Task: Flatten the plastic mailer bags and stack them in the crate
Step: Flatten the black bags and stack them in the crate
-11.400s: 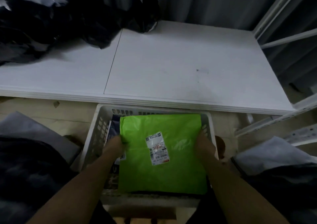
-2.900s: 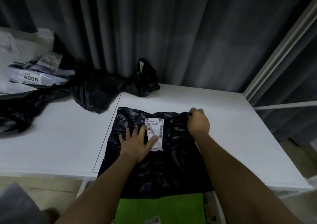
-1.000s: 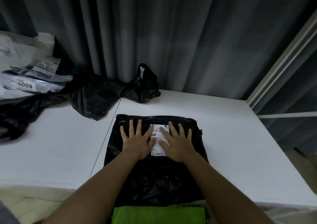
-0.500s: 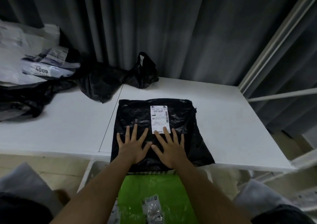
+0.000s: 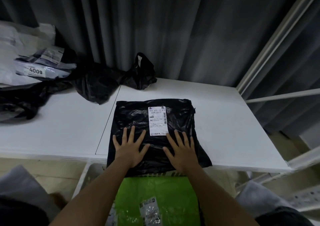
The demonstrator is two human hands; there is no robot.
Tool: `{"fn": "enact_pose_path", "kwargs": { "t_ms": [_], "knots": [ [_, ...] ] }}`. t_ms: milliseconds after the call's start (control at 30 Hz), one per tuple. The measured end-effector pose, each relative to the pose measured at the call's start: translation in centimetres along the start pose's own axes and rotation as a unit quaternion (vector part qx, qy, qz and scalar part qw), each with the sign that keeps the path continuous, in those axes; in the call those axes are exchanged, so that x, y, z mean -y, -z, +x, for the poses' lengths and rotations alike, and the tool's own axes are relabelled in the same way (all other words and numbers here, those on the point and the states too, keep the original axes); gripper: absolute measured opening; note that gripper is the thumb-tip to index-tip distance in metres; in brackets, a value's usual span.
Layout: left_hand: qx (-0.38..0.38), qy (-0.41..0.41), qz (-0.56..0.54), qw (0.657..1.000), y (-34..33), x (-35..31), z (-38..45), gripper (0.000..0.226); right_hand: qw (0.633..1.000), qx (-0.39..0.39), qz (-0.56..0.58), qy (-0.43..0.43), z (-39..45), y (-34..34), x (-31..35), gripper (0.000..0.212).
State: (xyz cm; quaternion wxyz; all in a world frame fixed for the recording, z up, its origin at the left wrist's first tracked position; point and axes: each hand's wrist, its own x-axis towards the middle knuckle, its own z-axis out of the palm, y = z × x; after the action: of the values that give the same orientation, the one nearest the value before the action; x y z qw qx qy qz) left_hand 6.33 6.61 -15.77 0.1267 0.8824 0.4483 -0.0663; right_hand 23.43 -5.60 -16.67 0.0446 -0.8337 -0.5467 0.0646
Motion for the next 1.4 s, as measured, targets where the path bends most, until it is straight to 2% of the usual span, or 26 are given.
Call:
{"fn": "enact_pose_path", "kwargs": {
  "t_ms": [133,300,333,400,467,500,567,600,633,667,733,800,867,933,1000,1067,1167,1267,1400],
  "knots": [
    [0.015,-0.002,0.005,1.0,0.4,-0.1,0.0,0.064,0.999,-0.008,-0.017,-0.033,-1.8,0.4,-2.9,0.099],
    [0.035,0.022,0.015,0.999,0.7,-0.6,-0.5,0.069,0.995,0.036,-0.033,-0.088,-2.7,1.3,-4.1,0.113],
    [0.035,0.012,0.012,0.999,0.7,-0.5,-0.8,0.073,0.994,0.045,-0.028,-0.095,-2.6,1.4,-4.0,0.107],
    [0.034,-0.042,0.01,0.998,0.4,0.1,-1.8,0.092,0.992,0.066,-0.019,-0.107,-2.4,1.6,-3.7,0.081],
    [0.035,-0.108,0.043,0.993,-0.2,1.6,-2.8,0.109,0.989,0.082,-0.012,-0.119,-2.3,1.6,-3.6,0.069],
    [0.024,-0.13,0.062,0.989,-0.4,2.5,-3.0,0.106,0.989,0.085,-0.01,-0.121,-2.3,1.6,-3.6,0.068],
    [-0.004,-0.148,0.102,0.984,-0.8,4.6,-3.4,0.082,0.989,0.084,-0.002,-0.119,-2.3,1.6,-3.7,0.067],
    [-0.025,-0.147,0.113,0.982,-0.7,5.6,-3.6,0.076,0.989,0.086,0.003,-0.119,-2.3,1.7,-3.7,0.067],
    [-0.048,-0.145,0.122,0.981,-0.7,6.3,-3.7,0.084,0.989,0.089,0.007,-0.121,-2.3,1.7,-3.7,0.067],
    [-0.045,-0.138,0.141,0.979,-0.4,6.7,-3.9,0.092,0.988,0.09,0.009,-0.123,-2.4,1.9,-3.7,0.067],
    [0.016,-0.124,0.154,0.98,0.4,6.7,-4.0,0.093,0.989,0.079,0.006,-0.124,-2.3,2.0,-3.8,0.067],
    [0.062,-0.091,0.049,0.993,1.8,6.0,-3.5,0.097,0.993,0.013,0.005,-0.121,-2.0,2.4,-3.2,0.068],
    [0.027,-0.042,-0.092,0.995,2.8,5.0,-2.9,0.104,0.99,-0.064,0.039,-0.123,-1.2,2.7,-2.6,0.072],
    [-0.047,0.022,-0.161,0.986,3.4,4.3,-1.7,0.089,0.981,-0.106,0.075,-0.146,0.1,3.5,-1.9,0.064],
    [-0.073,0.101,-0.165,0.978,3.9,4.0,-0.3,0.071,0.976,-0.099,0.092,-0.171,1.7,4.3,-1.3,0.056],
    [-0.063,0.159,-0.148,0.974,4.6,3.9,1.4,0.065,0.975,-0.08,0.081,-0.189,3.9,4.6,-1.2,0.061],
    [-0.072,0.201,-0.167,0.963,5.2,3.9,3.4,0.053,0.965,-0.032,0.111,-0.234,6.6,5.0,-1.4,0.067],
    [-0.07,0.254,-0.205,0.943,5.5,4.4,4.7,0.04,0.944,-0.021,0.156,-0.288,7.9,5.0,-2.0,0.068],
    [-0.071,0.278,-0.238,0.928,4.9,6.7,5.5,0.039,0.911,-0.01,0.27,-0.311,7.6,4.6,-2.6,0.06]
  ]
}}
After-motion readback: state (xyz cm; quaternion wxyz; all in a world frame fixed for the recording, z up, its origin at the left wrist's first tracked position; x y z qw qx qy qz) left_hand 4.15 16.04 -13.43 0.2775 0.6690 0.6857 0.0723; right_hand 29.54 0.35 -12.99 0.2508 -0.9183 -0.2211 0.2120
